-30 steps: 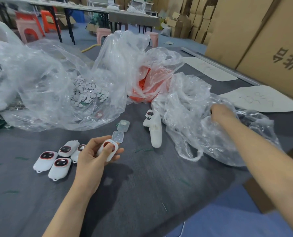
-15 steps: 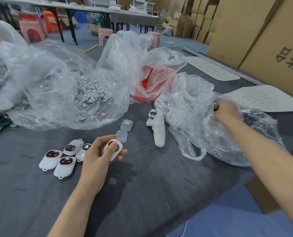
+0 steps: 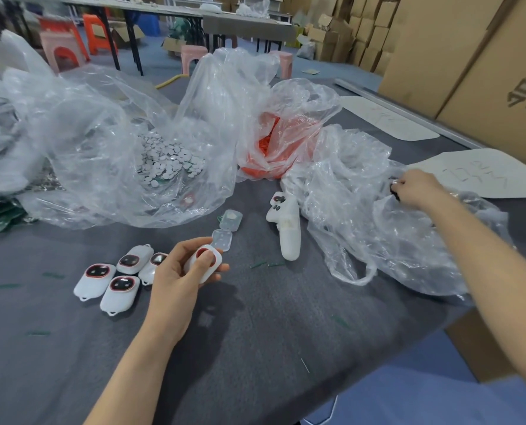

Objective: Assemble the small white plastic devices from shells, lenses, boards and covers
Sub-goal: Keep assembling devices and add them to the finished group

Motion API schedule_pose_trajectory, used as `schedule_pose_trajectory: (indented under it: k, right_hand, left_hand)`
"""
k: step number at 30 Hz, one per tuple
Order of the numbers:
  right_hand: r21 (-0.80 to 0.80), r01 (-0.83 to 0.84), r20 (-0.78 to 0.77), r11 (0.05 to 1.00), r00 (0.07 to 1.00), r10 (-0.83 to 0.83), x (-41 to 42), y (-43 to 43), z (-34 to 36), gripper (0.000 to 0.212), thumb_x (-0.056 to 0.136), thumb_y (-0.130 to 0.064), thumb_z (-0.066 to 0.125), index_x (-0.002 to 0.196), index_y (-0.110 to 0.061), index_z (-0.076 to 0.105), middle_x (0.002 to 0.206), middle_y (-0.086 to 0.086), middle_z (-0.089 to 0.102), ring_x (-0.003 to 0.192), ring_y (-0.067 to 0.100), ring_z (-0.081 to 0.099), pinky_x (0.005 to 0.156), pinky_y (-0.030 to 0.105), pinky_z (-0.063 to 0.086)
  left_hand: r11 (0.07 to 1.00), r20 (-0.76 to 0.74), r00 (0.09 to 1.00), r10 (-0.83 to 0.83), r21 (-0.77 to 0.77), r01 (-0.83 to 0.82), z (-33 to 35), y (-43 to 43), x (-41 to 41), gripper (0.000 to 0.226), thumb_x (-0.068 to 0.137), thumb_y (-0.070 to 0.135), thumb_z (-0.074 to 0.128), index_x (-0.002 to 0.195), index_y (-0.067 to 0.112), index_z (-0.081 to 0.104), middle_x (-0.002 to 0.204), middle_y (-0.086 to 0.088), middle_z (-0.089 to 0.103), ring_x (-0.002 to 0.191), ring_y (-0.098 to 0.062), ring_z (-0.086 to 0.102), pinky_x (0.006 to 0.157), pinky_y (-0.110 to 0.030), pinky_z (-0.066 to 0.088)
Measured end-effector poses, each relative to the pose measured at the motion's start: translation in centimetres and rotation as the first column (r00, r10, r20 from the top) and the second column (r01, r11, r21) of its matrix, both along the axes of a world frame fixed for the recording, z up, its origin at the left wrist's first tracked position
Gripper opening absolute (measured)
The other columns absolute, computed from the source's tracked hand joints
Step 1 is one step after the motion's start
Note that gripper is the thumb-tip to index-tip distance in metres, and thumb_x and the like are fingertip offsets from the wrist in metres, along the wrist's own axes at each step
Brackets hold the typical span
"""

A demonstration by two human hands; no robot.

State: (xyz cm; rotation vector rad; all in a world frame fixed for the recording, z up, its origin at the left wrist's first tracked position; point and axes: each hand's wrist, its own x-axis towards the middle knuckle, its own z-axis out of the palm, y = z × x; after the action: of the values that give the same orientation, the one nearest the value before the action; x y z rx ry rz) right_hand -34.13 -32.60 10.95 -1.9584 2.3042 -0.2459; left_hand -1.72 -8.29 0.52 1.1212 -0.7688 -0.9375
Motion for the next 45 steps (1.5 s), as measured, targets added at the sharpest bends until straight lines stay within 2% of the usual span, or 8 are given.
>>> schedule_pose_trajectory:
  k: [3, 9, 13, 17, 22, 28, 34, 45]
  right_hand:
    - [-0.005, 0.02, -0.024, 1.0, 1.0, -0.02, 0.7, 0.8, -0.1, 0.024, 0.094, -0.01, 0.046, 0.106, 0.005, 0.06, 0.114, 0.028, 0.059, 0.106, 0.041, 0.056, 0.08, 0.036, 0.042]
    - [-0.524, -0.026, 0.219, 0.851, 0.962, 0.165, 4.1, 4.5, 2.8, 0.009, 0.093, -0.022, 0.055, 0.097, -0.017, 0.062, 0.085, 0.007, 0.071, 0.085, 0.022, 0.064, 0.075, 0.026, 0.045]
    - [-0.446, -0.222, 0.716, 0.867, 0.492, 0.494, 11.6, 9.7, 3.5, 0.011, 0.086, -0.01, 0.065, 0.084, -0.019, 0.059, 0.069, 0.001, 0.073, 0.049, 0.003, 0.059, 0.044, 0.012, 0.039]
    - [-0.18, -0.48, 0.962, 0.859, 0.097, 0.256, 20.1, 12.8, -1.5, 0.017, 0.091, 0.005, 0.055, 0.085, -0.01, 0.054, 0.09, 0.016, 0.072, 0.051, 0.01, 0.052, 0.047, 0.017, 0.04]
    - [-0.042, -0.485, 0.958, 0.874, -0.268, -0.103, 24.2, 14.8, -6.9, 0.018, 0.096, 0.005, 0.045, 0.096, -0.008, 0.057, 0.097, 0.013, 0.072, 0.069, 0.014, 0.061, 0.064, 0.019, 0.052]
    - [-0.027, -0.534, 0.935, 0.845, -0.314, -0.168, 24.4, 14.8, -8.4, 0.021, 0.095, 0.003, 0.047, 0.104, -0.007, 0.063, 0.101, 0.008, 0.071, 0.071, 0.012, 0.063, 0.064, 0.022, 0.053]
    - [-0.033, -0.535, 0.921, 0.844, -0.345, -0.182, 24.9, 14.7, -8.5, 0.025, 0.092, 0.007, 0.048, 0.102, -0.005, 0.068, 0.098, 0.012, 0.072, 0.081, 0.021, 0.068, 0.077, 0.028, 0.057]
    - [-0.101, -0.524, 0.969, 0.846, -0.244, -0.036, 24.1, 14.7, -8.5, 0.025, 0.09, 0.007, 0.052, 0.097, -0.009, 0.07, 0.096, 0.01, 0.074, 0.085, 0.019, 0.07, 0.077, 0.027, 0.055]
  left_hand:
    - [1.0, -0.006, 1.0, 0.002, 0.004, -0.002, 0.0, 0.0, 0.0, 0.018, 0.094, 0.008, 0.056, 0.1, 0.02, 0.067, 0.088, 0.002, 0.072, 0.078, -0.02, 0.072, 0.061, -0.018, 0.053]
    - [1.0, 0.052, 0.998, 0.019, 0.004, -0.019, -0.1, -0.1, 0.1, 0.023, 0.092, 0.01, 0.059, 0.098, 0.027, 0.072, 0.083, 0.004, 0.07, 0.068, -0.015, 0.068, 0.057, -0.017, 0.05]
    - [0.996, 0.096, 0.992, 0.076, 0.028, -0.08, 0.0, -0.2, 0.1, 0.029, 0.085, 0.011, 0.069, 0.103, 0.034, 0.071, 0.081, 0.005, 0.066, 0.066, -0.009, 0.061, 0.062, -0.014, 0.049]
    - [0.979, 0.257, 0.949, 0.184, 0.034, -0.2, 0.3, 0.2, 0.1, 0.035, 0.078, 0.027, 0.074, 0.108, 0.043, 0.066, 0.077, 0.009, 0.058, 0.063, -0.003, 0.046, 0.061, -0.007, 0.042]
    - [0.962, 0.252, 0.931, 0.265, -0.006, -0.272, 0.2, 0.1, 0.1, 0.042, 0.078, 0.021, 0.076, 0.109, 0.045, 0.062, 0.095, 0.027, 0.065, 0.082, 0.007, 0.059, 0.076, -0.013, 0.047]
    - [0.955, 0.199, 0.936, 0.289, 0.008, -0.296, 0.1, -0.5, 0.0, 0.041, 0.073, 0.03, 0.073, 0.111, 0.043, 0.063, 0.107, 0.013, 0.069, 0.102, -0.017, 0.067, 0.092, -0.048, 0.052]
    - [0.96, 0.063, 0.958, 0.279, -0.031, -0.277, 0.3, -0.7, 0.1, 0.041, 0.086, 0.005, 0.067, 0.113, 0.037, 0.065, 0.114, 0.0, 0.069, 0.103, -0.024, 0.067, 0.075, -0.022, 0.055]
    - [0.963, -0.025, 0.966, 0.258, -0.076, -0.259, 0.4, -0.6, -0.2, 0.046, 0.09, 0.0, 0.059, 0.125, 0.031, 0.059, 0.112, 0.003, 0.071, 0.098, -0.022, 0.07, 0.078, -0.018, 0.053]
